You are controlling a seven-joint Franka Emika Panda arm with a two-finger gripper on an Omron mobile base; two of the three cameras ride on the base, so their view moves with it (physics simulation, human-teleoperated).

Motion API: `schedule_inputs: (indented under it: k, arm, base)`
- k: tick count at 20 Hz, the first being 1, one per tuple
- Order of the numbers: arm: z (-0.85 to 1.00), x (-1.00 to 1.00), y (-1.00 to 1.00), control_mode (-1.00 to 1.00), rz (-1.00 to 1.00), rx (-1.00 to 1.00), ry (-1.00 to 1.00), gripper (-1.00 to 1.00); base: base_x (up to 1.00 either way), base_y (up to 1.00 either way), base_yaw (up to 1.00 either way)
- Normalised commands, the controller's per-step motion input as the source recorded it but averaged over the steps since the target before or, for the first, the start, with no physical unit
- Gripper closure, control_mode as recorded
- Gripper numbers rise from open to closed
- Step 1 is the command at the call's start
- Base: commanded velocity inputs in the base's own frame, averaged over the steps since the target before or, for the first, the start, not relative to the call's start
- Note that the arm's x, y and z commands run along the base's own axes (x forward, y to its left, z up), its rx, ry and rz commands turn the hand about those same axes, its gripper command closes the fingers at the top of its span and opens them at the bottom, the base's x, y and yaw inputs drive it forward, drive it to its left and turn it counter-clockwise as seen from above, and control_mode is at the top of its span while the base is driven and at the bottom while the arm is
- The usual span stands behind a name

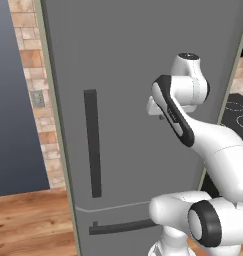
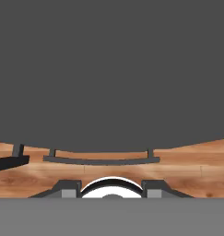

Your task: There is a bowl on the dining counter. Grab a lemon wedge from the fridge and place it in the bowl. Then get the liquor bottle and glass cup from the cabinet and place them next to the bowl.

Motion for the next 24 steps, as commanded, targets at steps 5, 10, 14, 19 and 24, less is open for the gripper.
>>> schedule_inputs:
  k: [5,10,14,19,24]
  arm:
    - [0.0,0.0,0.0,1.0,0.0,0.0,0.0,-1.0]
    - [0.0,0.0,0.0,1.0,0.0,0.0,0.0,-1.0]
    - [0.0,0.0,0.0,1.0,0.0,0.0,0.0,-1.0]
    - [0.0,0.0,0.0,1.0,0.0,0.0,0.0,-1.0]
    - [0.0,0.0,0.0,1.0,0.0,0.0,0.0,-1.0]
  base:
    - [-0.18,0.0,0.0]
    - [-0.49,0.29,-0.08]
    - [-0.54,0.37,-0.29]
    - [-0.41,0.64,-0.26]
    - [-0.25,0.87,-0.16]
